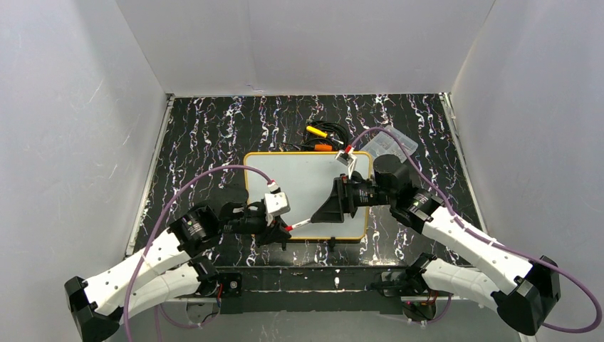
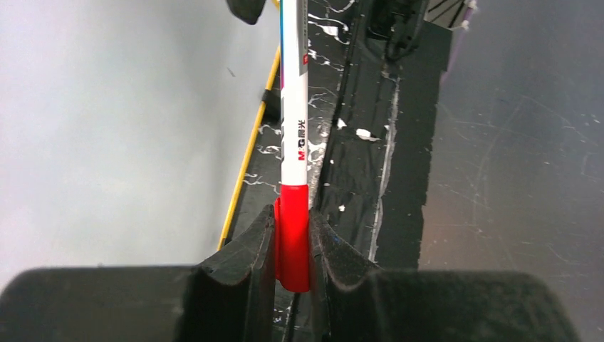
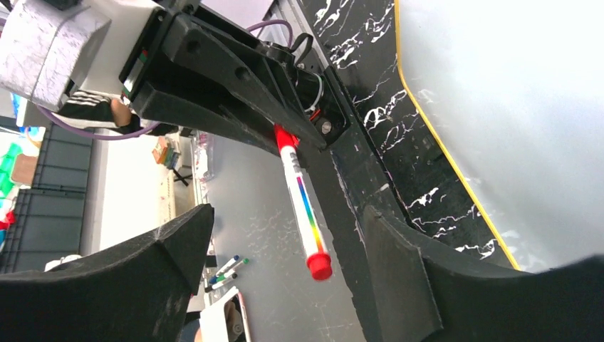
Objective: Write a sentence on the whiteboard
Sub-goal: Open the whiteboard marker at the center of the board.
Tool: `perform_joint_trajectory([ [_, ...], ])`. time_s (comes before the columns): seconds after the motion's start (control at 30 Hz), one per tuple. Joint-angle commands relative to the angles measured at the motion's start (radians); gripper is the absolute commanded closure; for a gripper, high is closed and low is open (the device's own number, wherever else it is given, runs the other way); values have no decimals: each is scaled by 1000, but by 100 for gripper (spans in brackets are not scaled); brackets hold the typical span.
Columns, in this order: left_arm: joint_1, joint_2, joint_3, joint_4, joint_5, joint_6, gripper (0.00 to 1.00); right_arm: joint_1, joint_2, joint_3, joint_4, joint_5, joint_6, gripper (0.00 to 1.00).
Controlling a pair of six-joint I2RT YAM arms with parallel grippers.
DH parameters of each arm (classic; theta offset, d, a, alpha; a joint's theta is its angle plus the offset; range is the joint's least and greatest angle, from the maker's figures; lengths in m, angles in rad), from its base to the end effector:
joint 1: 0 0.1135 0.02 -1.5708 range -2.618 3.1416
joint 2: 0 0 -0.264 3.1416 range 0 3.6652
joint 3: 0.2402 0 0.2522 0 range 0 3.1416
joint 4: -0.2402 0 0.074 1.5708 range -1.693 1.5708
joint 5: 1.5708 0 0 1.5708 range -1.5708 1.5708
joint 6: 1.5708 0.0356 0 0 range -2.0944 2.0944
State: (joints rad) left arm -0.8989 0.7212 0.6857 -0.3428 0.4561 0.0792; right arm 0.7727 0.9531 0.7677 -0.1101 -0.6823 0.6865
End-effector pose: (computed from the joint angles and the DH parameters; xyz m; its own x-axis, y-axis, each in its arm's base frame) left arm 0.0918 -0.1406 0.2999 -0.1534 0.3070 -0.9393 0.9726 0.2149 -0.0886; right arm 0.1391 0.1670 0.3129 -0.7785 -0.0719 -0.6235 -0.6210 0.2330 0.7484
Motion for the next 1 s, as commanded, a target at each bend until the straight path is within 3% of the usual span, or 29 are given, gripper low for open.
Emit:
perform_joint_trajectory([
  [0.0,8,0,16,9,113,-11,100,13,7,-22,138,-7,55,21],
  [0.2,12,23,24,0,111,-10,100,43,42,-24,143,-57,52,38],
  [0.47,22,41,26,3,124,-15,100,67,51,-39,164,-71,60,53],
  [0.63,27,46,26,11,135,-22,100,72,55,-49,166,-78,63,60],
  [0.97,39,50,27,16,142,-29,100,89,56,-53,164,-85,65,64],
])
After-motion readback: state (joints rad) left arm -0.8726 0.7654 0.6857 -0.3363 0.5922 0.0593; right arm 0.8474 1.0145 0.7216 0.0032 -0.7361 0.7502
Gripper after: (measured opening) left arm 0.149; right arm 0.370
